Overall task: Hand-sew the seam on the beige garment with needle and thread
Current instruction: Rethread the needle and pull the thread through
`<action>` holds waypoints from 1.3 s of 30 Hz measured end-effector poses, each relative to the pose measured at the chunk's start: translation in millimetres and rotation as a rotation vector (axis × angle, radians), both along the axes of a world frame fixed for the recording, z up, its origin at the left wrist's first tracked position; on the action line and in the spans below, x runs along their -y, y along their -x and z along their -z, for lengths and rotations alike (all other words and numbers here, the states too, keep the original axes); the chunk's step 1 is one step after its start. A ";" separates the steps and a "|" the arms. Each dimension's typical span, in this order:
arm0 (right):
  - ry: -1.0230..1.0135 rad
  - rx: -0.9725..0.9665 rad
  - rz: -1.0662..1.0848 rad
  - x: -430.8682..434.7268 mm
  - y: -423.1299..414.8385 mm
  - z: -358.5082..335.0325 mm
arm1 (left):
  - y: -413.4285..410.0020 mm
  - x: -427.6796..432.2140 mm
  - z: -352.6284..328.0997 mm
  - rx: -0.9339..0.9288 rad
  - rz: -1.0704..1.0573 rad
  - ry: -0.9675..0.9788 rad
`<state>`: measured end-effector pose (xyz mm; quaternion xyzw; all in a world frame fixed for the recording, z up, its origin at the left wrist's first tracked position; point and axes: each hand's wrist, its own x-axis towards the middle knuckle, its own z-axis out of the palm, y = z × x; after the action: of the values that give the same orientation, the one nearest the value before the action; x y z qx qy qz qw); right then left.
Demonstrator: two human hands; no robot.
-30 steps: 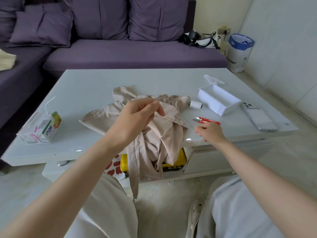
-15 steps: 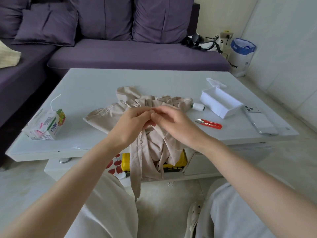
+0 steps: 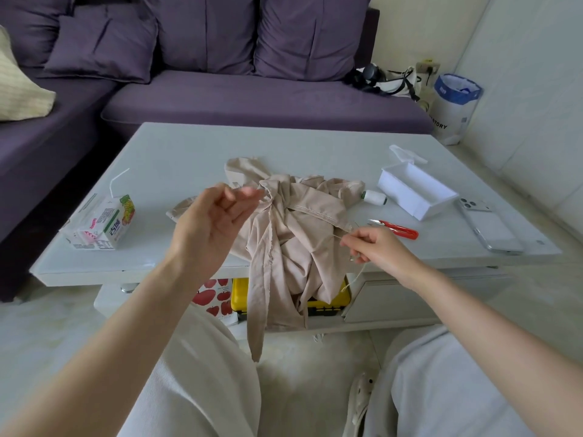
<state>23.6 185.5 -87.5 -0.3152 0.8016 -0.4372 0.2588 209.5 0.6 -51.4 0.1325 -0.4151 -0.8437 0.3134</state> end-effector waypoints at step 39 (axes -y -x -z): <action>0.029 -0.152 -0.113 -20.4 -6.6 -46.6 | 40.1 -43.9 -2.2 0.580 0.060 0.890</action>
<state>30.2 205.9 -40.9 -0.3960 0.7935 -0.4082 0.2167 169.4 44.5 -49.2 0.2026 -0.8061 -0.5235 0.1872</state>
